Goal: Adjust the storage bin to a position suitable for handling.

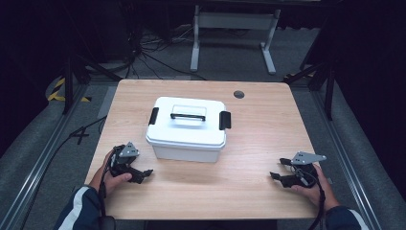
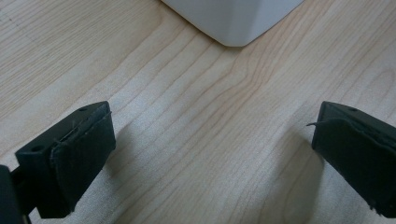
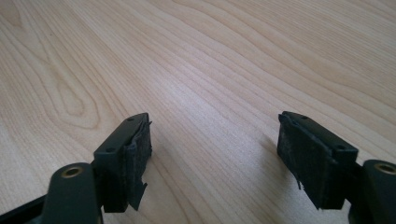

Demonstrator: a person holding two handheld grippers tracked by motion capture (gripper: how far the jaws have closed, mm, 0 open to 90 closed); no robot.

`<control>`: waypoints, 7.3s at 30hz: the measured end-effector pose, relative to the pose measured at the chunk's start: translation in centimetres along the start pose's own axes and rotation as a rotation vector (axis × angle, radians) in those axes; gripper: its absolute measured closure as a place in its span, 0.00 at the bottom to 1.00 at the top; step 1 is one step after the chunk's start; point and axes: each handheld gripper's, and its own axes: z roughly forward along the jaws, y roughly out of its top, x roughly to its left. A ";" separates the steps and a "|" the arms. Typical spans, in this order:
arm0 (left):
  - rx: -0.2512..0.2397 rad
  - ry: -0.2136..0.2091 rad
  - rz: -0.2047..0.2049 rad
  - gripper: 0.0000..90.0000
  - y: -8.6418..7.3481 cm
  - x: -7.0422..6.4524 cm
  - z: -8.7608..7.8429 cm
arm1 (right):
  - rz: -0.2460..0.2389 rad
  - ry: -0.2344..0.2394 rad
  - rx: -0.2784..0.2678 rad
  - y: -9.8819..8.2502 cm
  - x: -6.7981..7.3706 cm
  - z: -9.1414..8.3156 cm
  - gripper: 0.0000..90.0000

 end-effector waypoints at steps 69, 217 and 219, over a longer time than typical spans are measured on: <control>-0.004 0.008 0.005 0.00 0.0 0.0 0.0 | -0.287 -0.002 0.138 17.1 0.8 -4.0 0.31; 0.001 0.048 -0.045 0.01 -0.7 -0.8 -0.7 | -0.768 0.216 0.096 34.9 12.8 7.2 0.94; 0.001 0.048 -0.045 0.01 -0.7 -0.8 -0.7 | -0.765 0.213 0.093 34.9 12.7 7.0 0.94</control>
